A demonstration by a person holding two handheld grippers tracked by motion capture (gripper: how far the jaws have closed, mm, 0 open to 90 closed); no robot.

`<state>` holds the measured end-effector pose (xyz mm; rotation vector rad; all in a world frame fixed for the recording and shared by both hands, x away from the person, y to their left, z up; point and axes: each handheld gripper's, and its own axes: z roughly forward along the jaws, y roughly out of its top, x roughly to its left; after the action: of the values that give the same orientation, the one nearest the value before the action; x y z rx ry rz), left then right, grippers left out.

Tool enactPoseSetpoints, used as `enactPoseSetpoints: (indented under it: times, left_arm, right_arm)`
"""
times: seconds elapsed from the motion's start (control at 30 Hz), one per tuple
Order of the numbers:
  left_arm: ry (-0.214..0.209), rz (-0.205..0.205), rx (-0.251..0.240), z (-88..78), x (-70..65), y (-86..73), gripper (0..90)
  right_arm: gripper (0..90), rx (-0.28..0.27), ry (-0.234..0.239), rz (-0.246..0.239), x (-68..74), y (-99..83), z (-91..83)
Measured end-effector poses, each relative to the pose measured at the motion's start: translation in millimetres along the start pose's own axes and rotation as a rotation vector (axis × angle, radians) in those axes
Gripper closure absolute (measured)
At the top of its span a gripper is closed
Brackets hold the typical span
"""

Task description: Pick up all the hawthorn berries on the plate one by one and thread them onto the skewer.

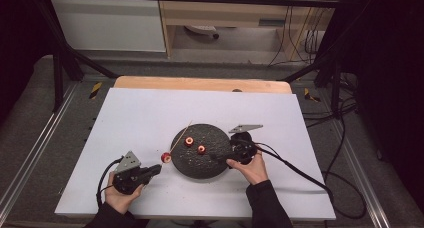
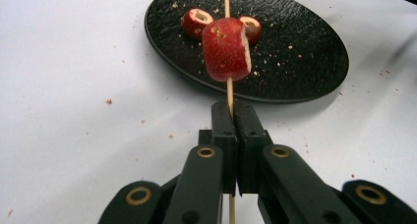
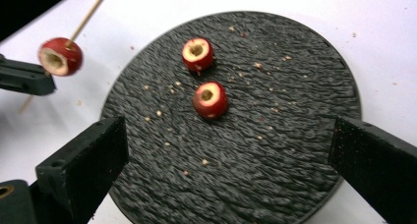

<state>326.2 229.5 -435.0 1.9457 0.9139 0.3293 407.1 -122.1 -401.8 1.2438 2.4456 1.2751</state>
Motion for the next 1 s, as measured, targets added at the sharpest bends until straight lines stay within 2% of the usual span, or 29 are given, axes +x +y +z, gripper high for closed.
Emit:
enactPoseSetpoints:
  times: [0.37, 0.53, 0.77, 1.0]
  left_arm:
    - [0.012, 0.002, 0.007, -10.9, 7.3, -10.5, 88.2]
    - [0.009, 0.003, 0.008, -12.4, 6.9, -11.8, 88.2]
    - [0.009, 0.016, 0.022, -9.9, 5.3, -14.0, 88.2]
    - [0.005, 0.021, 0.029, -9.2, 5.4, -14.5, 88.2]
  right_arm:
    - [2.3, 0.132, -0.042, -0.061, -0.4, 16.3, 7.1]
    - [4.8, 0.166, -0.052, -0.094, 2.0, 24.8, 13.5]
    - [8.5, 0.221, -0.045, -0.119, 8.2, 38.7, 28.4]
    - [16.0, 0.280, -0.043, -0.136, 10.2, 48.1, 49.8]
